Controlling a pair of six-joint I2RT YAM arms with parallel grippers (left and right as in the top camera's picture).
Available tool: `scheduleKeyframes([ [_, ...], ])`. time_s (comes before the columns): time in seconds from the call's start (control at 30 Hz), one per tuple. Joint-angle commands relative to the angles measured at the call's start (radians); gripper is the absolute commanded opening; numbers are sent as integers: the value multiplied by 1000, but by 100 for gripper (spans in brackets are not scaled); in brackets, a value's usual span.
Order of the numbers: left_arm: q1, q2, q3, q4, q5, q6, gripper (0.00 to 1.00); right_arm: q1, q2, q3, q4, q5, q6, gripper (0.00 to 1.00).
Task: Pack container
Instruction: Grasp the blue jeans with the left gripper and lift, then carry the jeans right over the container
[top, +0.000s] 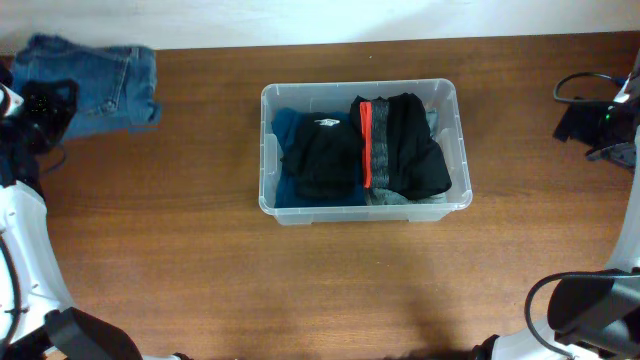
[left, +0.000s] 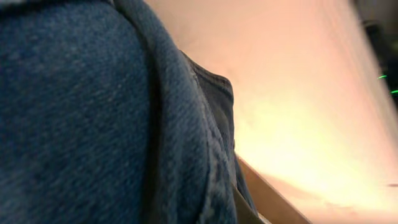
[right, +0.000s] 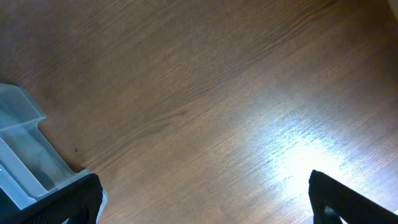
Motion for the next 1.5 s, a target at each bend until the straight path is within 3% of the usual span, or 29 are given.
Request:
scheduleKeyframes([
  [0.0, 0, -67, 66, 100, 112, -44, 1, -3, 3, -1, 1, 13, 12, 98],
  [0.17, -3, -67, 66, 354, 256, -132, 1, -3, 3, -1, 0, 13, 12, 98],
  [0.37, -61, -67, 66, 555, 261, -274, 1, -3, 3, -1, 0, 13, 12, 98],
  [0.6, -192, -66, 66, 748, 230, -289, 1, -3, 3, -1, 1, 13, 12, 98],
  [1.1, -531, -51, 66, 835, 119, -264, 1, -3, 3, -1, 0, 13, 12, 98],
  [1.47, -809, 69, 66, 913, 201, -239, 1, -3, 3, -1, 1, 13, 12, 98],
])
